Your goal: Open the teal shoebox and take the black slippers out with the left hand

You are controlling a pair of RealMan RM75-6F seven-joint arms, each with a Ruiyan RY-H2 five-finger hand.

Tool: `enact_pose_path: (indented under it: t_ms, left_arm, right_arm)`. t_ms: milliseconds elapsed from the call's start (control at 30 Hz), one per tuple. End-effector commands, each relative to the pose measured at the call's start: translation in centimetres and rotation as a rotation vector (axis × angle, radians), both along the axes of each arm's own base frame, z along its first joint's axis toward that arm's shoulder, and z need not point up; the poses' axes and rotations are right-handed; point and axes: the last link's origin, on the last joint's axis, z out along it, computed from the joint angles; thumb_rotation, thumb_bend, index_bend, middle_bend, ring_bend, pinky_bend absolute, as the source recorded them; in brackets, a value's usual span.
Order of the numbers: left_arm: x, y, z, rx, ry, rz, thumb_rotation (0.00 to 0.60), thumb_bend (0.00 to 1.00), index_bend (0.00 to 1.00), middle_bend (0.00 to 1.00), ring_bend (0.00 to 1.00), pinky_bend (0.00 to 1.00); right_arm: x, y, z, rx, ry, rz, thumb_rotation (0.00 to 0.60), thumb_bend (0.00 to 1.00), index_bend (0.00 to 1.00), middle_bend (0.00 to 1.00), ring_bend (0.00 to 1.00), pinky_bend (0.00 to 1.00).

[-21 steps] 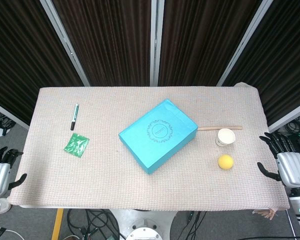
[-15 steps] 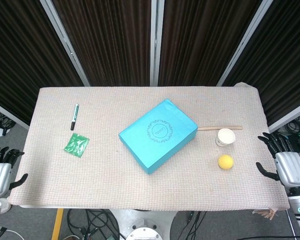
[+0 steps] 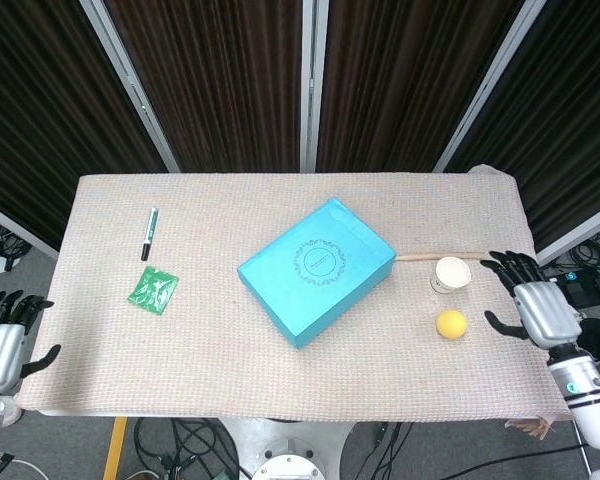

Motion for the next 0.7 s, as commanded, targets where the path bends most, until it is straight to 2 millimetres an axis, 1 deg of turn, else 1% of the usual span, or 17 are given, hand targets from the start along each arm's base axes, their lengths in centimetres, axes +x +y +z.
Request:
enact_pose_path:
  t_ms: [33, 100, 167, 300, 367, 500, 633, 700]
  left_arm:
    - [0.0, -0.1, 0.0, 0.001, -0.003, 0.001, 0.6, 0.2, 0.25, 0.19, 0.1, 0.08]
    - [-0.1, -0.2, -0.1, 0.001, -0.009, 0.001, 0.6, 0.2, 0.25, 0.19, 0.1, 0.08]
    - [-0.1, -0.4, -0.2, 0.002, -0.017, 0.004, 0.6, 0.2, 0.25, 0.19, 0.1, 0.08]
    - [-0.3, -0.7, -0.2, 0.007, -0.029, 0.015, 0.6, 0.19, 0.25, 0.19, 0.1, 0.08]
    - [-0.5, -0.8, -0.3, 0.012, -0.038, 0.021, 0.6, 0.19, 0.25, 0.19, 0.1, 0.08]
    - [-0.6, -1.0, -0.3, 0.015, -0.046, 0.026, 0.6, 0.19, 0.25, 0.19, 0.1, 0.08]
    - [-0.6, -1.0, -0.3, 0.019, -0.05, 0.028, 0.6, 0.19, 0.25, 0.19, 0.1, 0.08]
    - [-0.6, -1.0, -0.2, 0.02, -0.05, 0.026, 0.6, 0.19, 0.25, 0.19, 0.1, 0.08]
  right_arm:
    - [2.6, -4.5, -1.6, 0.072, -0.071, 0.001, 0.6, 0.21, 0.12, 0.06, 0.0, 0.04]
    - [3.6, -6.5, -2.8, 0.114, -0.09, -0.004, 0.6, 0.2, 0.12, 0.06, 0.0, 0.04]
    - [4.2, -8.3, -4.1, 0.15, -0.067, -0.004, 0.6, 0.2, 0.12, 0.06, 0.0, 0.05]
    - [4.8, -11.0, -6.7, 0.211, -0.028, -0.04, 0.6, 0.18, 0.12, 0.06, 0.01, 0.07]
    - [5.0, -12.1, -8.0, 0.223, -0.028, -0.056, 0.6, 0.15, 0.12, 0.07, 0.03, 0.09]
    - [5.2, -13.5, -10.1, 0.212, -0.06, -0.072, 0.6, 0.13, 0.12, 0.1, 0.09, 0.13]
    - [5.9, -14.1, -12.2, 0.239, -0.154, -0.106, 0.6, 0.12, 0.12, 0.17, 0.15, 0.18]
    - [6.2, -14.2, -13.2, 0.261, -0.212, -0.127, 0.6, 0.12, 0.12, 0.2, 0.2, 0.22]
